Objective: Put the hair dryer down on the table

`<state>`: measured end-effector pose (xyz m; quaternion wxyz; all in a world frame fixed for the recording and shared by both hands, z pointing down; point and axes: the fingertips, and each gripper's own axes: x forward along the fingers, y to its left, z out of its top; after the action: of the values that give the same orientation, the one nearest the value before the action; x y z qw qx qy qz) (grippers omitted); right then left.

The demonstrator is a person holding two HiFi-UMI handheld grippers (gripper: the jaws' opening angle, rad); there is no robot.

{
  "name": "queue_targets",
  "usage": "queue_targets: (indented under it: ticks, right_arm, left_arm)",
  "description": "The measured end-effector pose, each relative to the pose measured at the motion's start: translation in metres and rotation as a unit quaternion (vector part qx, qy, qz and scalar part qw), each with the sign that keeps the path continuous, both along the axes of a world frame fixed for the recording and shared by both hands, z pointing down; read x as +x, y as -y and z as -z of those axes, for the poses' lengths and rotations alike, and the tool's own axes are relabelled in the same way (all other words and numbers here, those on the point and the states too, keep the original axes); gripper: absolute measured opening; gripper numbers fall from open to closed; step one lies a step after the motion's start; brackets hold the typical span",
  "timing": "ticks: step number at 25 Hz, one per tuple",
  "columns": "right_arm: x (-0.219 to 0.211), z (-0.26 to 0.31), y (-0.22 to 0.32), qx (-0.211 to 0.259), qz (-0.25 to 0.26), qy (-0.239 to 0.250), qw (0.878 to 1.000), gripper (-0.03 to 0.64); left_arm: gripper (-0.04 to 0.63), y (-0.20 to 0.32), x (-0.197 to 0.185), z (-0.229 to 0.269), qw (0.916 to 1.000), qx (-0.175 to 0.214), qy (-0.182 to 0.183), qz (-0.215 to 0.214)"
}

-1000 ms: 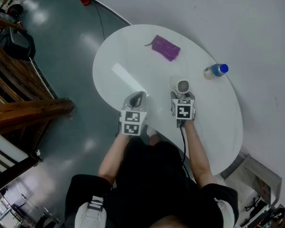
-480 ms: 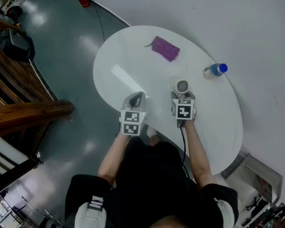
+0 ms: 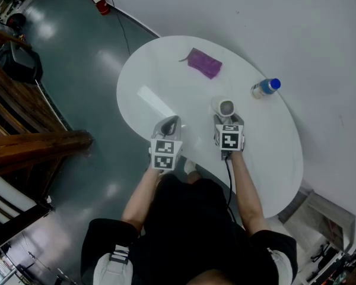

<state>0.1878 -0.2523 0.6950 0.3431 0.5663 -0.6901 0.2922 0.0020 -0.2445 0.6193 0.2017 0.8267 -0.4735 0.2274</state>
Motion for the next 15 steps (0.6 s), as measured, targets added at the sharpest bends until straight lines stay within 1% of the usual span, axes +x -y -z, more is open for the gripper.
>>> queue_targets:
  ticks: [9,15]
  right_arm:
    - [-0.002,0.014,-0.014,0.017,-0.014,-0.004,1.000,0.253]
    - [0.000,0.027,-0.023,0.042,-0.033,-0.007,0.999,0.253]
  left_arm:
    - [0.005,-0.009,-0.007,0.010,0.9999,0.010,0.001,-0.011]
    - [0.005,-0.016,-0.008,0.018,0.9995,0.018,-0.003,-0.023]
